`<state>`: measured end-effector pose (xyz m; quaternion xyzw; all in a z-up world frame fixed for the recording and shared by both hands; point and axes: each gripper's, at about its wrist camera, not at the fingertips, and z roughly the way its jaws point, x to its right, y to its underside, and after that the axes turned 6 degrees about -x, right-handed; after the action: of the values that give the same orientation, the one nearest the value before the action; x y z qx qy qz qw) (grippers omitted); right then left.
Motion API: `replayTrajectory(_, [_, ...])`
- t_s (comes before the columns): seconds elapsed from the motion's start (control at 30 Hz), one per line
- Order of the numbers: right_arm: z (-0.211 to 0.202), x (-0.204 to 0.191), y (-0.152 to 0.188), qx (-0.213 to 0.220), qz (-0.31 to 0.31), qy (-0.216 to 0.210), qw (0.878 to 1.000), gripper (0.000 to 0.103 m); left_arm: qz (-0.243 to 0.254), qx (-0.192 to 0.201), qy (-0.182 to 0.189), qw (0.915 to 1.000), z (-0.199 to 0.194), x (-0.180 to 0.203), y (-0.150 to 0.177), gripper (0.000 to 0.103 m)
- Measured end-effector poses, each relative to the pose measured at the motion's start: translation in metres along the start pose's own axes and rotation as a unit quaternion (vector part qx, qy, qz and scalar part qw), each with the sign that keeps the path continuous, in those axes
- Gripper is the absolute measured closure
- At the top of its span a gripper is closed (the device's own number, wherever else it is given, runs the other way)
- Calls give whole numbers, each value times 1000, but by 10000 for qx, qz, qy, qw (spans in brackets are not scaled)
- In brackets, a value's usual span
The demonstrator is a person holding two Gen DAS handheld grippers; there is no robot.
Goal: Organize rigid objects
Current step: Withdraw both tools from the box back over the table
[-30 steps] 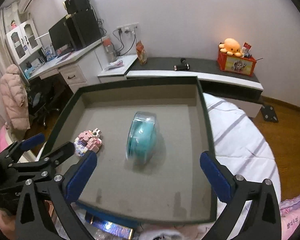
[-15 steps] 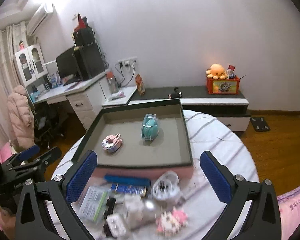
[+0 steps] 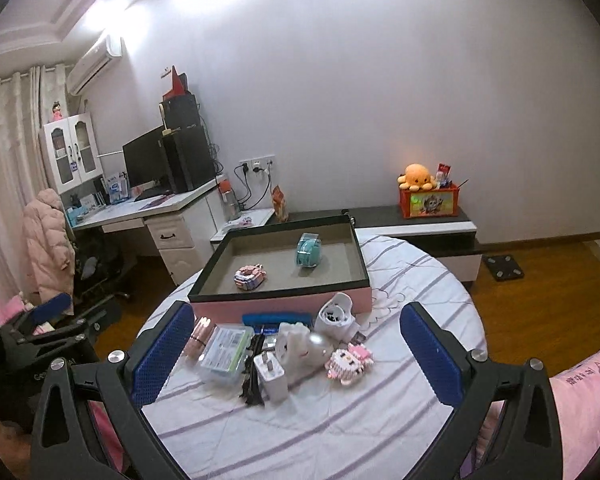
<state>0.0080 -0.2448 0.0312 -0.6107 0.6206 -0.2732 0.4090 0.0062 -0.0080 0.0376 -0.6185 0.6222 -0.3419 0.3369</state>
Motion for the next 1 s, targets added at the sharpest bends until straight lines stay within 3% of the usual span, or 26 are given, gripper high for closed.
replayTrajectory(0.27, [-23, -17, 34, 7, -226, 189, 9996, 0, 59, 82, -32, 9999, -23, 6, 18, 0])
replayTrajectory(1.0, [-18, -20, 41, -114, -301, 154, 9994, 0, 14, -78, -51, 10000, -16, 4, 26, 0])
